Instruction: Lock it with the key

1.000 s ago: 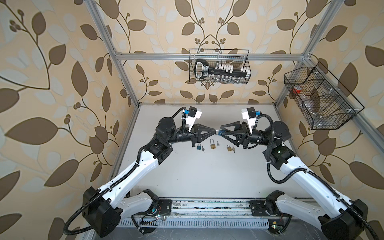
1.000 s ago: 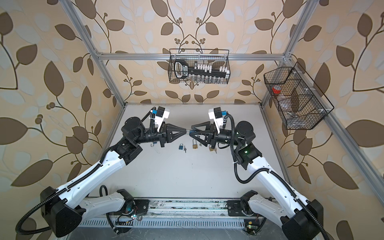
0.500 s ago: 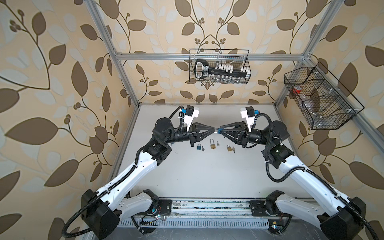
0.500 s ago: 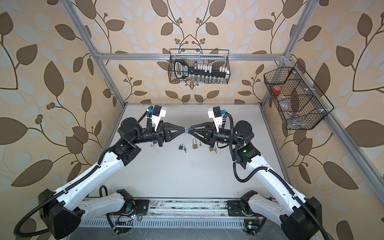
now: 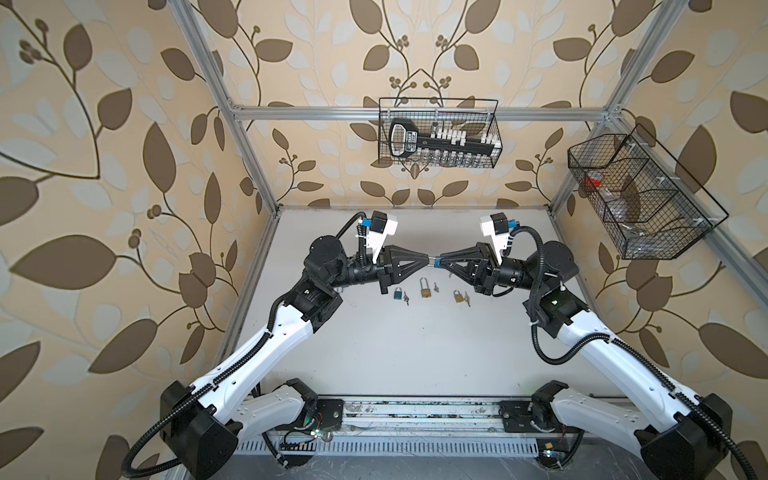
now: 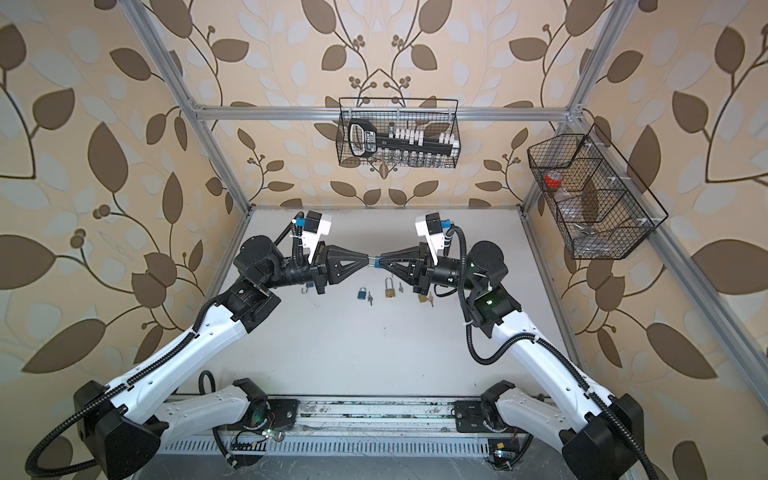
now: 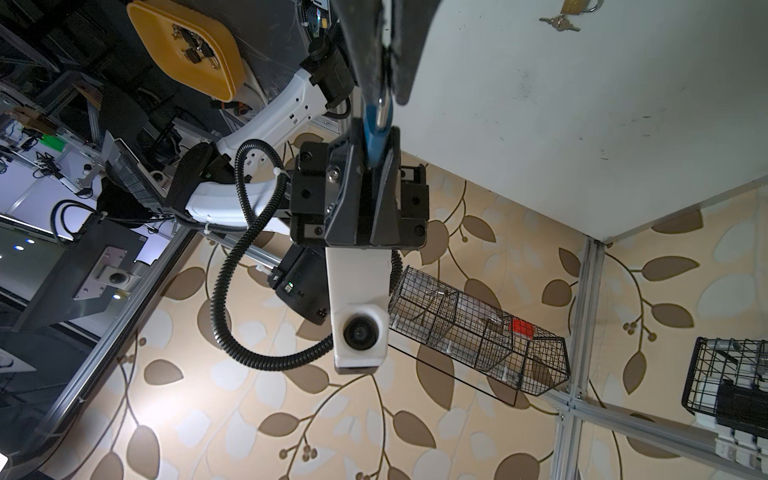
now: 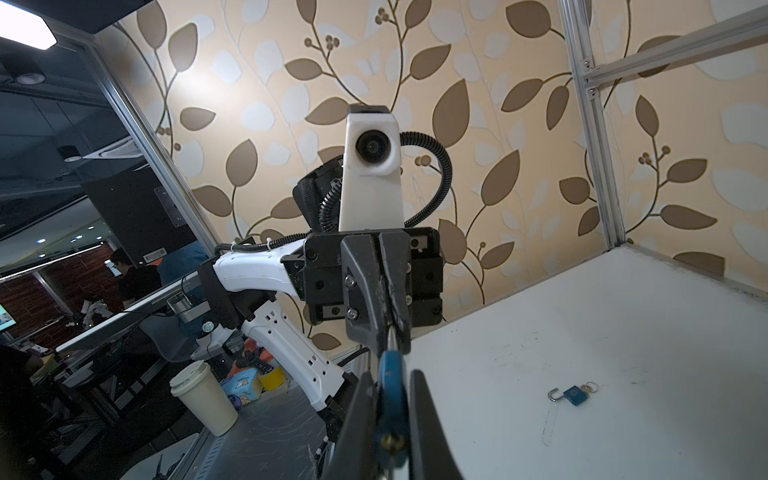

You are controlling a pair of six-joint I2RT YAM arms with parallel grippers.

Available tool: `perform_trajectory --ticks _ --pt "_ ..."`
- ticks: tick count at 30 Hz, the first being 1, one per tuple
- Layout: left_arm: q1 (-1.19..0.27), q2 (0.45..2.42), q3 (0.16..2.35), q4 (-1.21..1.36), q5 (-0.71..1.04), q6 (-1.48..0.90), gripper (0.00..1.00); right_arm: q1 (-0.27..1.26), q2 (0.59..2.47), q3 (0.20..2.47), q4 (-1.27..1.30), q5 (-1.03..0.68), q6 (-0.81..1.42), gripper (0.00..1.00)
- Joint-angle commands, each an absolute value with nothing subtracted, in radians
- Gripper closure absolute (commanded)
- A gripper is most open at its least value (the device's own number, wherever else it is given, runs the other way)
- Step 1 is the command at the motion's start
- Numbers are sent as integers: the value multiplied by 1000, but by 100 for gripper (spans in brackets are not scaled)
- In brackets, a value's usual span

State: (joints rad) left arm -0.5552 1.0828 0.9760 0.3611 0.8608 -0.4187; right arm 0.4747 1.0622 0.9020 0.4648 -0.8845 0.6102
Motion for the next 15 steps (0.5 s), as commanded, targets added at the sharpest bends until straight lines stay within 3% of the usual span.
perform_trajectory --ticks 1,6,10,15 --pt "-551 1055 1002 363 864 -373 88 474 1042 902 486 -889 614 100" --pt "-552 1057 997 364 861 -370 83 473 1039 902 488 -884 609 100" --pt "-552 1057 997 363 864 -369 95 472 1044 901 487 -886 611 100" --pt "-552 1054 1000 362 876 -366 100 472 1057 905 476 -889 609 100"
